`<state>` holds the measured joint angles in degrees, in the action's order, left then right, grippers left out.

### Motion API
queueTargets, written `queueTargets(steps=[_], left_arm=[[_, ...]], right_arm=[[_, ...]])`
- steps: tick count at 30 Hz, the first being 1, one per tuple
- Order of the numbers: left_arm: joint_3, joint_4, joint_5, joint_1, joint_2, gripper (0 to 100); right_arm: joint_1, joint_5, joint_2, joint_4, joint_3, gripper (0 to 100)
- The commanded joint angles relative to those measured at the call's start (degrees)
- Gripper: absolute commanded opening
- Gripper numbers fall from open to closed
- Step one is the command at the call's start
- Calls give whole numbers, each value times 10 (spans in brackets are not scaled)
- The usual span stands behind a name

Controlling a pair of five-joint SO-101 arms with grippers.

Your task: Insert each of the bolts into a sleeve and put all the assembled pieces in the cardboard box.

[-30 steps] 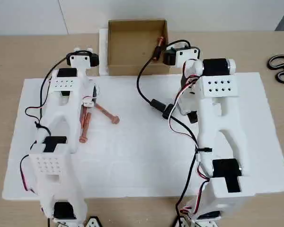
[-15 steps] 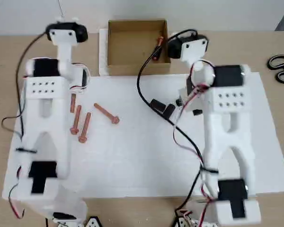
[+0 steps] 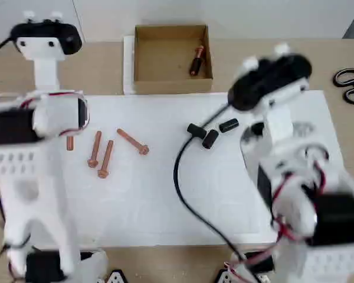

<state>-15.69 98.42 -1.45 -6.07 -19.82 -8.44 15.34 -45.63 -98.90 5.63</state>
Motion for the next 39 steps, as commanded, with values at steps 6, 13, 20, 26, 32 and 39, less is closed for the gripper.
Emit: queueTargets(steps=[6, 13, 20, 26, 32, 39], left_arm=[[45, -9, -9, 62, -122, 6], [113, -105, -224, 90, -124, 6], [176, -199, -265, 173, -124, 6], [185, -260, -268, 230, -124, 6], [187, -278, -269, 313, -124, 6], [187, -280, -338, 336, -124, 6]], right_arm=[[-2, -9, -196, 95, -220, 4], [-102, -125, -333, 256, -449, 4], [-162, -152, -368, 334, -607, 4], [-182, -150, -363, 337, -637, 4], [-241, -150, -365, 338, -637, 4], [-244, -154, -368, 378, -642, 4]])
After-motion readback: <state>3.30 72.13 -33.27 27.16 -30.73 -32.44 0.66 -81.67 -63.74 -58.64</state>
